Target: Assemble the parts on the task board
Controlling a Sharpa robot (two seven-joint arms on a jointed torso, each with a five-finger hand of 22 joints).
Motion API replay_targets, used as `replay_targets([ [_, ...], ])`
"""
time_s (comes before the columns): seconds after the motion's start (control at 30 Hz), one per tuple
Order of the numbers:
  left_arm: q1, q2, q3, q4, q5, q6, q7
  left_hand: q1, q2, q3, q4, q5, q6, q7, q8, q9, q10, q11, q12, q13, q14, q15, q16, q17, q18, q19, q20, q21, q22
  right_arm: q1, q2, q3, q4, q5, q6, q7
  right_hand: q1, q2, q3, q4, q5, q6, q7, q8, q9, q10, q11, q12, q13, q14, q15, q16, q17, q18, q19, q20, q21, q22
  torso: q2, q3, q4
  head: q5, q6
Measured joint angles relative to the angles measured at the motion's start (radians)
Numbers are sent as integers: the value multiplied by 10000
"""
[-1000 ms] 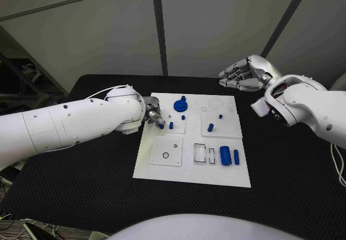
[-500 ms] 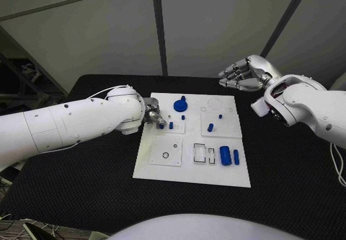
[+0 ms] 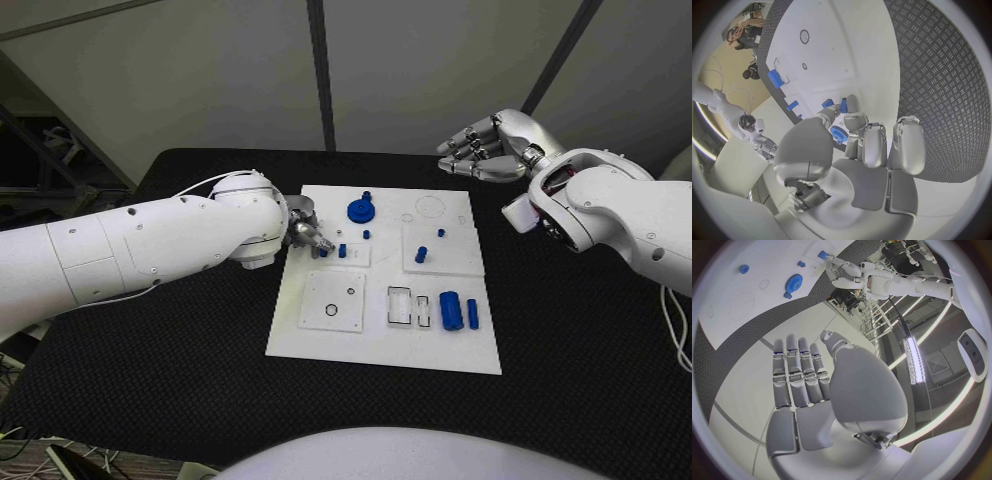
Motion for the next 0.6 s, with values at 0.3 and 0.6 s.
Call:
replay_targets([
  [0.3, -15, -63, 5, 15, 29, -181, -5, -95, -14, -881, 463, -178, 66, 5, -49, -135, -2, 3, 45, 19, 0, 1, 0, 0, 0, 0, 1, -4, 0, 0, -11, 0, -3, 0, 4, -1, 0, 0, 0, 0, 0, 0, 0, 0, 0, 0, 0, 0, -9, 0, 0, 0, -8, 1, 0, 0, 0, -10, 1, 0, -1, -19, -3],
  [0.6, -37, -163, 102, 14, 202, -748, 66, -13, -96, -1428, 796, -194, 7, 63, -196, -238, -163, 91, -215, -373, -1, 1, 0, 0, -1, 0, 1, -155, 0, 0, -18, 0, -15, 1, 7, -3, 0, 0, 0, 0, 0, 0, 0, 0, 0, 0, 0, 0, -8, 0, 0, 0, -8, 1, 0, 0, 0, -9, 0, 0, -1, -19, -3],
])
